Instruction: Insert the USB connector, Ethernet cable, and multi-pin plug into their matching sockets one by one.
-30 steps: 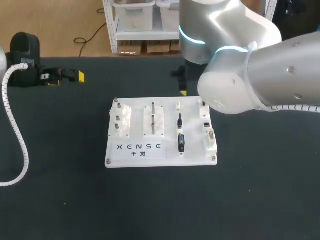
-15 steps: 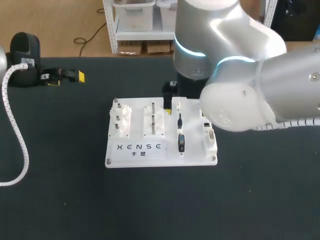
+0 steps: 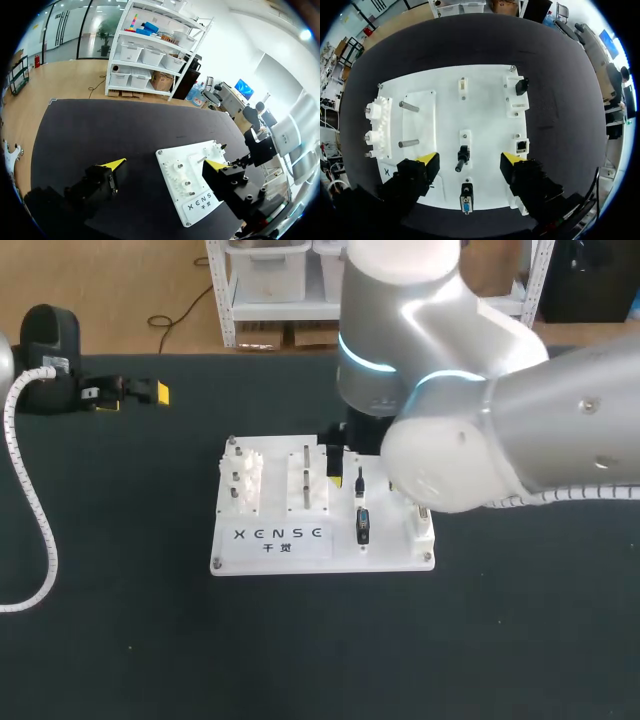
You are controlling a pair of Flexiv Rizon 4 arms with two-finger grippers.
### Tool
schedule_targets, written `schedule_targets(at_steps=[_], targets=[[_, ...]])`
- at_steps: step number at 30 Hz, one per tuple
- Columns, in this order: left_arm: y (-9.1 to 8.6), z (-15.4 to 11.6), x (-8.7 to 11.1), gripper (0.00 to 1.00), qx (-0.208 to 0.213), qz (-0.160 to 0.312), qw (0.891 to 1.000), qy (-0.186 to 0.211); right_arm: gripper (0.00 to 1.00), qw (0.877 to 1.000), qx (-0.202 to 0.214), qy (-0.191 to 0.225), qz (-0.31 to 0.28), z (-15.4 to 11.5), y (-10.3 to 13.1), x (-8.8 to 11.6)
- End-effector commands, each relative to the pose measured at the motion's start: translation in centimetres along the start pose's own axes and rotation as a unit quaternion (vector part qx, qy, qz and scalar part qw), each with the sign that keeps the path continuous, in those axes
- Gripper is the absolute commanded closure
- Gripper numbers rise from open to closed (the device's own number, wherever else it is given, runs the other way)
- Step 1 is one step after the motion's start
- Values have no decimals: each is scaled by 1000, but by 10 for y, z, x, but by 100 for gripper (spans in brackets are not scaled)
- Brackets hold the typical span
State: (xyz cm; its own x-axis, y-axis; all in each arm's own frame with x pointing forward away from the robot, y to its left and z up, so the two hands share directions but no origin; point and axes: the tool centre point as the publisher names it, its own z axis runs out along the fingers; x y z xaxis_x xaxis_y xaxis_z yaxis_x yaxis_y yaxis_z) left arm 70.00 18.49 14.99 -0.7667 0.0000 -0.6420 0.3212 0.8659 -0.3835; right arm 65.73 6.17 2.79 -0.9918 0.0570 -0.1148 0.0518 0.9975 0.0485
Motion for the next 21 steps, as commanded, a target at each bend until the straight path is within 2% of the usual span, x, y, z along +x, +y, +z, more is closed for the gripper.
schedule_targets(at_steps=[1, 12, 15, 17, 18, 21], targets=[[0, 0, 0, 0, 0, 0, 1000, 0, 56, 1000, 6, 7, -1, 4, 4, -4], [0, 0, 0, 0, 0, 0, 1000, 0, 65, 1000, 22, 12, -19, 12, 4, -3], [0, 0, 0, 0, 0, 0, 1000, 0, 78, 999, 27, 12, -22, 14, 5, -3], [0, 0, 0, 0, 0, 0, 1000, 0, 97, 999, 27, 12, -24, 14, 5, -3], [0, 0, 0, 0, 0, 0, 1000, 0, 100, 999, 29, 9, -28, 14, 4, -3], [0, 0, 0, 0, 0, 0, 1000, 0, 100, 999, 28, 6, -30, 13, 4, -4]])
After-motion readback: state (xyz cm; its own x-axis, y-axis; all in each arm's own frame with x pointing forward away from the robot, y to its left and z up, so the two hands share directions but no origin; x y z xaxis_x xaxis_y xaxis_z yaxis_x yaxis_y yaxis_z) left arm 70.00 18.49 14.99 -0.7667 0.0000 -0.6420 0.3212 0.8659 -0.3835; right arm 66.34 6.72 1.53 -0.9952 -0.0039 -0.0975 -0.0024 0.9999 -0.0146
